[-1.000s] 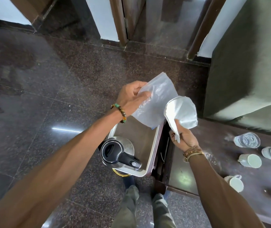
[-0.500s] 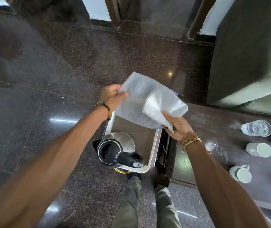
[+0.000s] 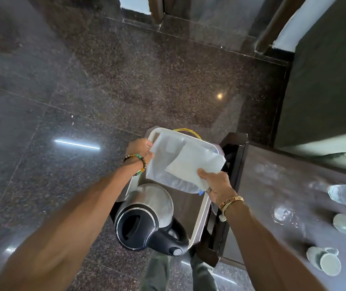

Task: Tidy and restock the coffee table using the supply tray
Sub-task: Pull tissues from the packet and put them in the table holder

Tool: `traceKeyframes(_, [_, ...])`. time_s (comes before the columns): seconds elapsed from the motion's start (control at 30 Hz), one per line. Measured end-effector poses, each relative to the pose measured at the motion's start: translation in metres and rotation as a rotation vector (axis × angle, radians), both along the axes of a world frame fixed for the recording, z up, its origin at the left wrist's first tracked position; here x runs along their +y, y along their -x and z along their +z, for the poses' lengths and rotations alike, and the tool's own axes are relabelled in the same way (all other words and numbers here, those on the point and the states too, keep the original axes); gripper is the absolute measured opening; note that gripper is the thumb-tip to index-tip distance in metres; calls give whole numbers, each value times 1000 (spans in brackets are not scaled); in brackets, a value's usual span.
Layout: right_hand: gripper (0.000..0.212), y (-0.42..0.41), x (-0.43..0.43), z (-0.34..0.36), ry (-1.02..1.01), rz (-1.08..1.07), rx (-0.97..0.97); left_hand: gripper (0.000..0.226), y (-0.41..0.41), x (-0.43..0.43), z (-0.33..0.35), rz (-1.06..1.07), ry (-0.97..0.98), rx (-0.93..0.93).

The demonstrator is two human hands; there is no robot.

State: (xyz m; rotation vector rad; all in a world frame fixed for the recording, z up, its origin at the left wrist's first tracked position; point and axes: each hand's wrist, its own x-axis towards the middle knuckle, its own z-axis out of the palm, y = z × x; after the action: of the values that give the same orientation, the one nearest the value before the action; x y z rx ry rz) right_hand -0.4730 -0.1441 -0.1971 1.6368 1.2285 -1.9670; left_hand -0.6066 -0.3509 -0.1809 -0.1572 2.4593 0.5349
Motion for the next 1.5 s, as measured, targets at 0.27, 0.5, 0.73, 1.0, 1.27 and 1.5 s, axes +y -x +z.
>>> traceKeyframes(0.27, [27, 10, -13, -11, -102, 54, -76, 36, 3, -3, -22, -149, 139, 65])
traceKeyframes(0.5, [23, 3, -7, 5, -262, 90, -78, 36, 0, -1, -20, -239, 167, 98])
traceKeyframes(0.73, [25, -3, -9, 15, -320, -29, 43, 29, -9, -4, -21, -283, 76, 178])
traceKeyframes(1.0, [40, 4, -12, -12, 16, -85, 27, 22, -21, -6, -47, -228, -98, 46])
traceKeyframes(1.27, [30, 11, -14, -39, -131, -113, -93, 26, -20, 0, -63, -297, -15, 79])
traceKeyframes(1.5, [21, -2, -12, 9, -100, -85, 6, 24, -21, 2, -15, -160, -199, -31])
